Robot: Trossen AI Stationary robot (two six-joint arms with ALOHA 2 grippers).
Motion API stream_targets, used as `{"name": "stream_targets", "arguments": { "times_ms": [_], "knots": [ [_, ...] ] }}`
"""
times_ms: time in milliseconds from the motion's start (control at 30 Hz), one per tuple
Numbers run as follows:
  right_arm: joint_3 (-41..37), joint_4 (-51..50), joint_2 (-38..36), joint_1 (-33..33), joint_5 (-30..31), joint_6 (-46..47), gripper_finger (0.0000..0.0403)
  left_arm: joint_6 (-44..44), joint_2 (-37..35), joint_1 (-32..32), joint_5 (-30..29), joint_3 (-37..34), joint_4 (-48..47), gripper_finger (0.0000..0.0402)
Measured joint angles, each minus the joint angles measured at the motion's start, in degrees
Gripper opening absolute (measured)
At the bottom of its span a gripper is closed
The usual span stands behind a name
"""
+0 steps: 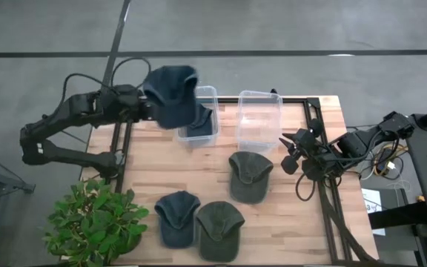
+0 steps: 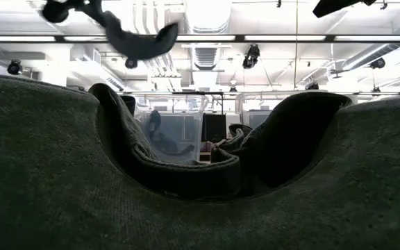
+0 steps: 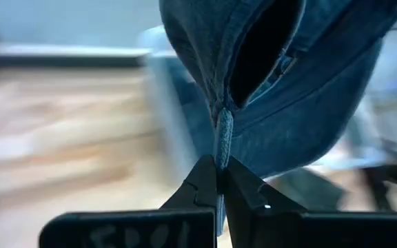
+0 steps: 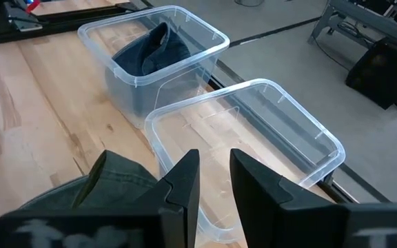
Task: Pick & Place hat
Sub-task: Put the top blue cap into the left transparent bin
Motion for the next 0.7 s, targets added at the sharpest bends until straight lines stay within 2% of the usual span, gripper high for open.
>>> {"name": "stream_targets", "arguments": {
  "times_ms": [167, 367, 600, 700],
  "knots": [
    [0.00, -0.01, 0.00, 0.00, 0.00, -0.53, 0.0082, 11.46, 0.18, 0.01, 6.73, -0.78, 15.30, 0.0004],
    [0.00, -0.02, 0.00, 0.00, 0.00, -1.54, 0.0072, 18.84, -0.17, 0.01, 17.61, -4.79, 32.55, 0.0004],
    [0.00, -0.08, 0.00, 0.00, 0.02, -3.04, 0.0074, 18.34, -0.13, -0.04, 34.72, -16.33, 61.71, 0.0004],
    [0.00, -0.08, 0.00, 0.00, 0.02, -3.04, 0.0078, 13.94, -0.13, -0.04, 38.29, -22.59, 76.04, 0.0004]
  ]
}}
